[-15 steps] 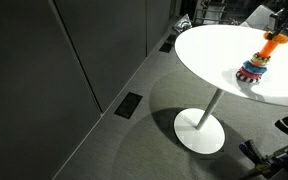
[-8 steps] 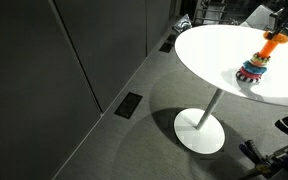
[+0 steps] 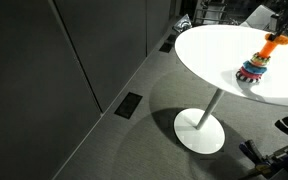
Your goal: Put the orange ring around the orange block
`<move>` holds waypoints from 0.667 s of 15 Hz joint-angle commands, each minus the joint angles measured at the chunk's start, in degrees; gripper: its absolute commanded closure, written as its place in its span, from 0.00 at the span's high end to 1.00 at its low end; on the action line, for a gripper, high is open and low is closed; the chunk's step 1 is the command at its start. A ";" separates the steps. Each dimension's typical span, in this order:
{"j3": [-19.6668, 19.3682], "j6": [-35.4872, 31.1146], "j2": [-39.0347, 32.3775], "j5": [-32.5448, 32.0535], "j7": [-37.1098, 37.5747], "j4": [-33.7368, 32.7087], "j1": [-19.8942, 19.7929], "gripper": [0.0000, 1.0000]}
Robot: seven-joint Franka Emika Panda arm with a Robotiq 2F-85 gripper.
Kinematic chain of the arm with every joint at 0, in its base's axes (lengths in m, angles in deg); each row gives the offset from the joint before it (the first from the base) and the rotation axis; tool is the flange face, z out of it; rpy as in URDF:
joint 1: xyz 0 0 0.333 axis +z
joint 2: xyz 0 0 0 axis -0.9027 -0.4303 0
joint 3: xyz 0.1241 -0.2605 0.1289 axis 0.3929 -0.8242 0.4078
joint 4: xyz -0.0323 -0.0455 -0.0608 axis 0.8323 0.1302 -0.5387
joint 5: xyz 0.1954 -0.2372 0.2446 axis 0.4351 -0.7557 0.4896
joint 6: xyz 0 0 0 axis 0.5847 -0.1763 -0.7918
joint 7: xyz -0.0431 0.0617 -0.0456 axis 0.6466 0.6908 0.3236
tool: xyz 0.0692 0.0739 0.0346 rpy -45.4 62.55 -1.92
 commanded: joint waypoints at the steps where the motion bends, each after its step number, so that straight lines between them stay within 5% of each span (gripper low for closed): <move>1: -0.09 1.69 0.90 0.24 -0.21 -0.14 0.27 0.06; 2: -0.10 1.73 0.82 0.22 -0.14 -0.18 0.27 0.06; 4: -0.13 1.65 0.73 0.04 0.00 -0.19 0.28 0.37; 5: -0.14 1.69 0.73 0.04 0.03 -0.23 0.28 0.39; 10: -0.15 1.75 0.80 -0.06 0.08 -0.22 0.29 0.78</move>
